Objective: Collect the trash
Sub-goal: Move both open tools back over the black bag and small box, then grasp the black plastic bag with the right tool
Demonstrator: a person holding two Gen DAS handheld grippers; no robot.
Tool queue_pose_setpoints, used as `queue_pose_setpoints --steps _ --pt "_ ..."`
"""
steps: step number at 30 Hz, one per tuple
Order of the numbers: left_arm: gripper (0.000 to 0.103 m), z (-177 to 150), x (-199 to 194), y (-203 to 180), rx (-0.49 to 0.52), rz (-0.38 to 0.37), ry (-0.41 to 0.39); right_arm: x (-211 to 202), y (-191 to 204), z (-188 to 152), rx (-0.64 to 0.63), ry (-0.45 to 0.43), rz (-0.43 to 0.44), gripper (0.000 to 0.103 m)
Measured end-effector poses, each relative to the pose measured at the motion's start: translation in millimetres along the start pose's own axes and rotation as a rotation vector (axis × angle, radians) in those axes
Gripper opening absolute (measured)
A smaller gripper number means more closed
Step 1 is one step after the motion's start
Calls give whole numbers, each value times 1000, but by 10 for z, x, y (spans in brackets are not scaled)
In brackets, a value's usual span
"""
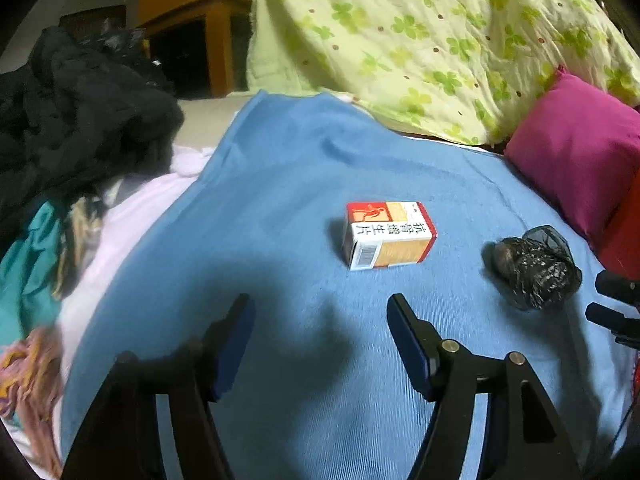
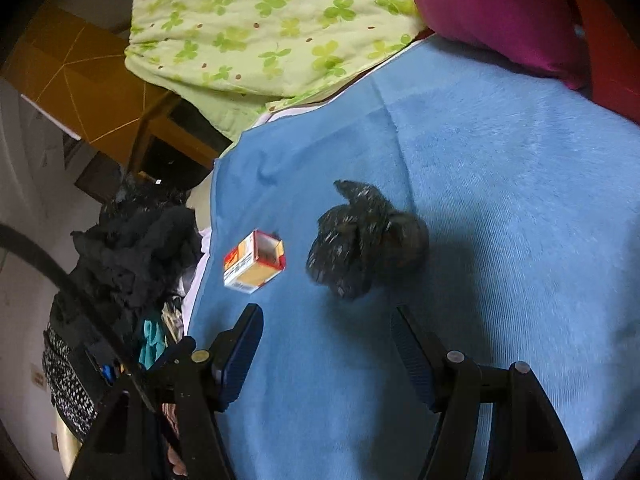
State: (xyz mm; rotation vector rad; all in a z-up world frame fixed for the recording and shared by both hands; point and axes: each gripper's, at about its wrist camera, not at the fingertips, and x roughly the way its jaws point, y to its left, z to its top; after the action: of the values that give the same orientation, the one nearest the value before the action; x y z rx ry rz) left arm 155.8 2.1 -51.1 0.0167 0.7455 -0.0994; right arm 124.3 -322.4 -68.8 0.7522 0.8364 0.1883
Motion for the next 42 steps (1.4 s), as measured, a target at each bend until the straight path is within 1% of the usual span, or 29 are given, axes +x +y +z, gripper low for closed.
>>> queue_pose_setpoints --steps 2,4,6,8,10,14,16,18,21,22,24,26,28,29,30,31,33,35,36,37,38,40,42 --pt "70 35 105 -42 13 -21 14 74 -41 65 19 0 2 71" --pt "70 81 144 -90 36 -37 -2 131 -73 155 30 -8 -8 71" --pt "74 157 157 -119 62 -36 -45 163 -66 240 18 -36 -25 71" --pt "77 232 167 -105 69 -36 -88 194 -60 300 14 -50 -20 72" --pt "78 337 202 -64 66 -41 -136 247 -44 351 10 -56 -24 72" --pt "83 538 346 40 27 -87 -170 377 -11 395 -7 -51 -47 74" --pt "83 626 463 85 2 -127 -156 446 -16 405 -1 -42 -54 74" --pt "83 700 622 129 -29 -191 -114 520 -15 405 -1 -30 -62 75" --pt "83 732 820 133 -63 -241 -61 621 -10 405 -17 -13 -89 75" --pt "83 734 868 117 -67 -264 -46 653 -12 396 -22 -5 -99 75" --pt "83 722 972 57 -64 -336 5 731 -25 375 -29 17 -115 75" --pt "83 684 1028 -15 -52 -372 32 780 -28 360 -54 20 -131 74" --pt "83 641 1037 -120 -8 -394 55 799 4 348 -100 17 -157 60" --pt "83 616 1030 -174 16 -403 64 809 0 347 -107 23 -153 44" --pt "83 590 1012 -223 32 -409 65 809 -12 346 -103 26 -149 37" --pt "83 577 1001 -264 42 -422 69 801 -20 343 -102 20 -157 36" --pt "83 531 963 -353 57 -479 95 780 -28 344 -118 5 -183 31" --pt "83 497 923 -415 61 -546 130 743 -34 356 -129 -13 -204 30" --pt "83 465 876 -483 80 -591 158 716 -46 369 -132 -23 -212 30" --pt "83 446 821 -532 105 -604 165 695 -62 382 -134 -29 -218 30" --pt "83 433 740 -578 141 -598 156 668 -76 393 -135 -37 -225 30" --pt "83 421 591 -626 201 -559 120 612 -120 423 -126 -51 -229 30" --pt "83 411 502 -625 233 -499 86 585 -149 463 -98 -35 -192 30"
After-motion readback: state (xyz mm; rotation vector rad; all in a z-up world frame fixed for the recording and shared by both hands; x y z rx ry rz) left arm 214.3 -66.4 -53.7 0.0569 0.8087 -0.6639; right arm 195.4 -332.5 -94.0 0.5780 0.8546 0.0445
